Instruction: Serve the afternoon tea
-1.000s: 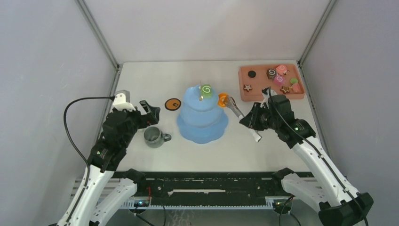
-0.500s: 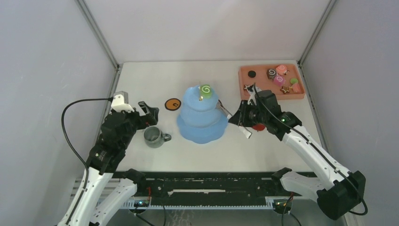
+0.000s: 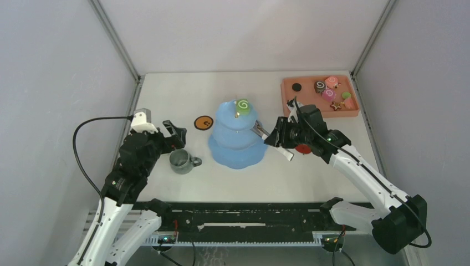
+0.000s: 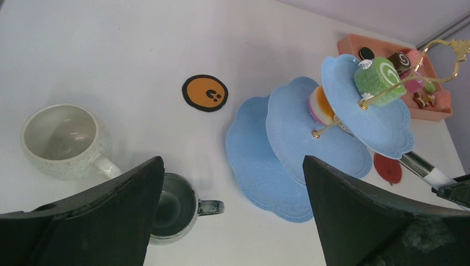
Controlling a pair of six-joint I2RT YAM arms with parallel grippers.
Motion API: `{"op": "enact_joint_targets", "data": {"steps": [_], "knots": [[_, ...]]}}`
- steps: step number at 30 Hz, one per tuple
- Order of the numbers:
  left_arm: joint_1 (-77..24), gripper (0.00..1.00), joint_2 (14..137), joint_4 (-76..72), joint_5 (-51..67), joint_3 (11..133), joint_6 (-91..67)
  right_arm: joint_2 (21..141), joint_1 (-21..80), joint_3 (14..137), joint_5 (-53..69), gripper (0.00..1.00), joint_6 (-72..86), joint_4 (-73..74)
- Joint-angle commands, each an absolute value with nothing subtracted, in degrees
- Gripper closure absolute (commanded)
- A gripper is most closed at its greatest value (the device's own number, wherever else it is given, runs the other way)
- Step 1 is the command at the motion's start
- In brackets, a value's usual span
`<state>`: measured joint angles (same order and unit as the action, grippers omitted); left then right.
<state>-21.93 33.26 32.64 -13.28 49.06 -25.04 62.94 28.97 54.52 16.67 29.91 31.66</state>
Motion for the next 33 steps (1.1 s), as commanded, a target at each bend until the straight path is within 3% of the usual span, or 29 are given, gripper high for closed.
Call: {"op": "enact_joint_targets", "data": {"steps": [1, 7, 15, 23, 29, 33], "knots": [[-21.6, 0.0, 33.8, 31.7, -12.8, 48.3, -24.9, 60.8, 29.4, 57.3, 15.3, 0.49, 29.5, 28.8], [-21.6, 0.0, 34.4, 30.9, -11.8, 47.7, -25.0, 57.7, 29.1, 57.4, 12.5, 0.49, 29.5, 30.4], [-21.6, 0.0, 35.2, 30.7, -11.1, 47.8, -25.0, 52.6, 22.8, 57.4, 11.1, 0.57, 27.1, 35.6], [-21.6, 0.0, 35.8, 29.9, -9.6, 47.2, -25.6, 49.9, 4.1, 58.7, 12.0, 0.76, 25.3, 36.4], [-21.6, 0.0, 37.0, 29.9, -10.0, 48.2, -25.4, 57.6, 2.4, 63.3, 4.9, 0.97, 22.3, 35.8], [-21.6, 0.0, 37.8, 29.9, -10.2, 48.5, -25.3, 66.3, 4.9, 68.9, 2.6, 0.86, 16.4, 39.2]]}}
